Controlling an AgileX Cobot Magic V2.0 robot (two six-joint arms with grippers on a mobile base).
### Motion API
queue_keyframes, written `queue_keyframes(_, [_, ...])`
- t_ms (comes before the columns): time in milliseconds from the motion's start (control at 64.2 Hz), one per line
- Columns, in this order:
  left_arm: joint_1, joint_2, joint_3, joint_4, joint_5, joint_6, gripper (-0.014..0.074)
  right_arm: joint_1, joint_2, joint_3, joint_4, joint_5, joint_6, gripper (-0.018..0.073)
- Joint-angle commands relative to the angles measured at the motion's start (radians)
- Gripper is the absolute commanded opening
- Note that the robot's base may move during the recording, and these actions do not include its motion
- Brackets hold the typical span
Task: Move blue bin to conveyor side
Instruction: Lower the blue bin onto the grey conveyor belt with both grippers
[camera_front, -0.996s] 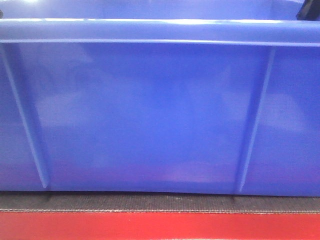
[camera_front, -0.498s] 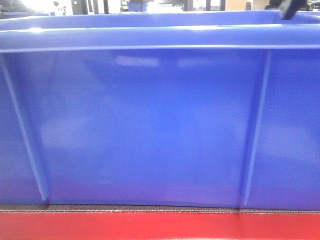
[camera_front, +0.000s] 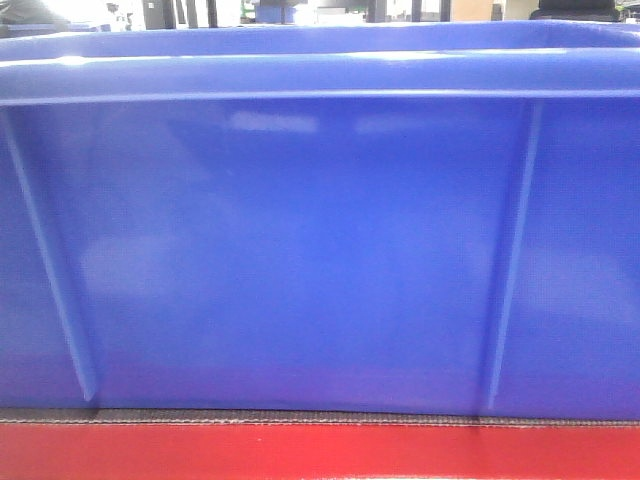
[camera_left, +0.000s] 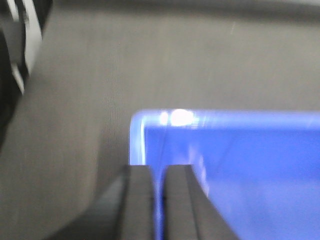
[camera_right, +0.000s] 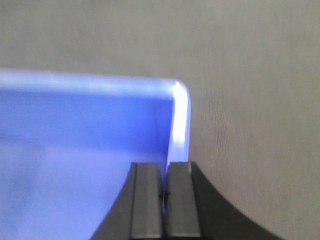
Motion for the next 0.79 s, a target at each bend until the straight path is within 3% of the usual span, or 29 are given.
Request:
queue_keyframes(0, [0.003, -0.018, -0.022, -0.001, -0.063, 0.006, -0.0003, -0.002, -0.009, -0.041, -0.015, -0.043, -0.010, -0.0066])
queue_keyframes(234, [0.003, -0.067, -0.062, 0.007, -0.046, 0.006, 0.0000, -0.002, -0.026, -0.182, -0.018, 0.023, -0.012, -0.0070])
queue_keyframes(374, [0.003, -0.139, -0.043, 0.007, -0.048, 0.006, 0.0000, -0.002, -0.086, -0.166, -0.061, 0.007, -0.021, -0.0070])
queue_keyframes(498, [0.003, -0.203, 0.039, 0.007, -0.068, 0.006, 0.0000, -0.002, -0.170, -0.045, -0.116, -0.057, -0.021, -0.0070])
queue_keyframes(607, [0.003, -0.269, 0.169, 0.007, -0.122, 0.006, 0.0000, -0.002, -0.274, 0.125, -0.151, -0.195, -0.021, -0.0070])
queue_keyframes(779, [0.003, -0.419, 0.426, 0.007, -0.344, 0.006, 0.0000, -0.002, -0.464, 0.425, -0.197, -0.441, -0.021, -0.0070])
